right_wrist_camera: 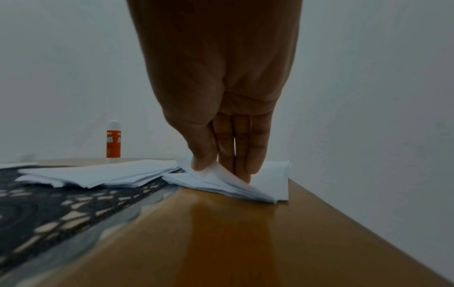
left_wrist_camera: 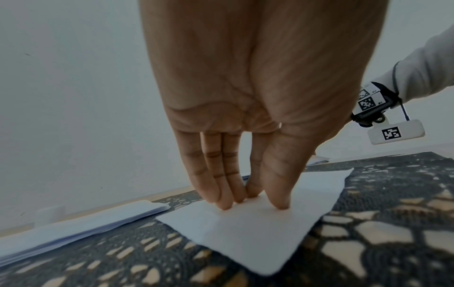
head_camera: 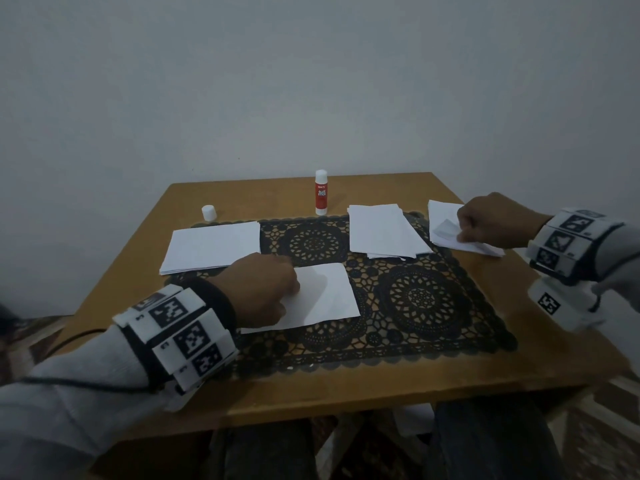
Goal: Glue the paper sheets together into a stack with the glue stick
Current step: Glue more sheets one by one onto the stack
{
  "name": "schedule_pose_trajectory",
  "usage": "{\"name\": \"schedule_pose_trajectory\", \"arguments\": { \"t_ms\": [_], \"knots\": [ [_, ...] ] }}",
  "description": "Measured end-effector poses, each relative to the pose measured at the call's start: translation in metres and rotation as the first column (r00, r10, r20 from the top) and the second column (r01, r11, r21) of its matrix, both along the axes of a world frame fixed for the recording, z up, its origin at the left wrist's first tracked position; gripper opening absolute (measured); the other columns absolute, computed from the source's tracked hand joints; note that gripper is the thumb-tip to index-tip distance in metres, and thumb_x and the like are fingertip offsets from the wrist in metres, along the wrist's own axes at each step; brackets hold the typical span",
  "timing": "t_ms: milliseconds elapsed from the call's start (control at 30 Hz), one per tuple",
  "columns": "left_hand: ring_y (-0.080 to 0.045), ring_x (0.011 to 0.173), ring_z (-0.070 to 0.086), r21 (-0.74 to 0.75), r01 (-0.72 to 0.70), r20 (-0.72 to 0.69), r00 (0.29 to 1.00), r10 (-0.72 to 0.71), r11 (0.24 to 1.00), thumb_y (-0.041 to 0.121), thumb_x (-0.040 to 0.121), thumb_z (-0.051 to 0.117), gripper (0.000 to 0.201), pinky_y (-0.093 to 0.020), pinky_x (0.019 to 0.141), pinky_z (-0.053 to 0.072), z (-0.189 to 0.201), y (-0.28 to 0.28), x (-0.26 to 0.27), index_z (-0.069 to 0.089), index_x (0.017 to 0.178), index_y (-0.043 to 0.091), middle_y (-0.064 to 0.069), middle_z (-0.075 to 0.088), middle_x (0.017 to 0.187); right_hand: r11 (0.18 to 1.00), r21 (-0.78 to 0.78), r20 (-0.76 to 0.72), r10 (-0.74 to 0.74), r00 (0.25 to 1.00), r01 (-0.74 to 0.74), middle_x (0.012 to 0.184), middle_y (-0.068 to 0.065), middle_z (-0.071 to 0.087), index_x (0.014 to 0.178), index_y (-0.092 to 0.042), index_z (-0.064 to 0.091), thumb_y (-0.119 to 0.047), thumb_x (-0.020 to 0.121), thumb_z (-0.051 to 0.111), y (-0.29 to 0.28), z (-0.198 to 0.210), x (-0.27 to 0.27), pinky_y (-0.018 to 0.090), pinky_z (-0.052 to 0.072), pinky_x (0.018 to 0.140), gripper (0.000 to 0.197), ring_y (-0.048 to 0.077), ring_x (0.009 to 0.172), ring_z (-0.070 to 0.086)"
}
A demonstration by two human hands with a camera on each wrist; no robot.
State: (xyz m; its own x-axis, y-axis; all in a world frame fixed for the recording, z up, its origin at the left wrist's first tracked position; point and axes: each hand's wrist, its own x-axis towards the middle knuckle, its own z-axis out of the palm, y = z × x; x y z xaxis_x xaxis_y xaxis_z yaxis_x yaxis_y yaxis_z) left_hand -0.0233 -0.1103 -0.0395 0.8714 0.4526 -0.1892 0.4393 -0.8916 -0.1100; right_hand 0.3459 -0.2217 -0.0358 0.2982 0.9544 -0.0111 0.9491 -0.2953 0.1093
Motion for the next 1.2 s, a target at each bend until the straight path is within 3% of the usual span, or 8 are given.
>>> {"name": "schedule_pose_trajectory", "arguments": {
  "t_ms": [300,433,700,833,933,1000,1067,1200],
  "knots": [
    [-0.019,0.106,0.053,0.005,-0.004,-0.015,1.0,0.004,1.0,0.025,0.089,0.059,0.041,-0.027,0.09,0.047,0.0,0.0,0.0,0.057,0.13,0.02,-0.002,0.054,0.119,0.996,0.09,-0.104,-0.016,0.994,0.026,0.052,-0.002,0.048,0.051,-0.016,0.04,-0.014,0.087,0.066,-0.003,0.001,0.003,0.028,0.029,0.052,0.044,0.014,0.051,0.049],
    [-0.018,0.105,0.054,0.002,-0.006,-0.006,1.0,0.006,1.0,0.026,0.089,0.059,0.04,-0.025,0.088,0.046,0.0,-0.002,0.0,0.058,0.129,0.019,-0.002,0.056,0.118,0.971,0.231,-0.077,-0.039,0.996,0.055,0.052,0.001,0.034,0.054,-0.015,0.033,-0.005,0.081,0.065,-0.002,0.008,0.005,0.03,0.023,0.051,0.043,0.017,0.049,0.03],
    [-0.008,0.096,0.057,-0.213,-0.065,0.07,0.994,0.082,0.975,0.031,0.089,0.064,0.03,-0.016,0.081,0.04,0.016,0.0,-0.008,0.065,0.118,0.023,0.008,0.063,0.114,0.821,0.558,0.014,0.135,0.991,-0.12,0.052,0.004,0.045,0.066,-0.01,0.045,-0.014,0.082,0.06,-0.003,0.062,-0.049,0.028,0.026,0.05,0.023,0.023,0.047,0.041],
    [-0.004,0.089,0.062,-0.348,-0.038,0.288,0.946,0.146,0.937,0.028,0.091,0.061,0.018,-0.021,0.083,0.049,0.023,0.012,-0.021,0.069,0.106,0.023,0.01,0.069,0.102,0.739,0.666,-0.171,0.283,0.944,-0.101,0.064,0.014,0.06,0.072,-0.007,0.056,-0.014,0.082,0.07,0.002,0.081,-0.102,0.029,0.041,0.061,0.018,0.029,0.06,0.055],
    [-0.015,0.088,0.067,-0.604,-0.008,0.49,0.785,0.379,0.797,0.03,0.091,0.058,0.023,-0.031,0.079,0.055,0.026,0.018,-0.031,0.063,0.11,0.016,0.0,0.069,0.097,0.783,0.616,-0.606,0.397,0.689,0.091,0.069,0.023,0.06,0.073,0.001,0.058,-0.008,0.083,0.072,0.005,0.082,-0.133,0.033,0.055,0.058,0.019,0.026,0.059,0.058],
    [-0.021,0.089,0.068,-0.811,0.045,0.463,0.659,0.593,0.583,0.032,0.091,0.056,0.029,-0.032,0.078,0.054,0.029,0.017,-0.035,0.06,0.109,0.01,-0.005,0.068,0.096,0.837,0.511,-0.804,0.384,0.454,0.195,0.072,0.018,0.057,0.075,0.002,0.057,-0.004,0.086,0.069,0.008,0.076,-0.146,0.027,0.054,0.055,0.017,0.022,0.061,0.057],
    [-0.021,0.081,0.064,-0.888,0.106,0.418,0.595,0.687,0.448,0.031,0.093,0.053,0.026,-0.032,0.076,0.051,0.031,0.015,-0.038,0.06,0.098,0.007,-0.004,0.066,0.087,0.886,0.402,-0.899,0.334,0.284,0.23,0.083,0.022,0.061,0.079,0.002,0.058,-0.003,0.087,0.065,0.012,0.065,-0.156,0.029,0.057,0.06,0.012,0.023,0.069,0.059],
    [-0.027,0.083,0.06,-0.882,0.073,0.426,0.545,0.722,0.465,0.02,0.095,0.053,0.033,-0.04,0.081,0.05,0.026,0.02,-0.042,0.06,0.102,-0.011,-0.018,0.068,0.094,0.934,0.238,-0.965,0.197,0.173,0.265,0.107,0.033,0.064,0.105,0.017,0.057,-0.003,0.089,0.063,0.019,0.037,-0.163,0.043,0.058,0.079,0.026,0.031,0.084,0.065]
  ]
}}
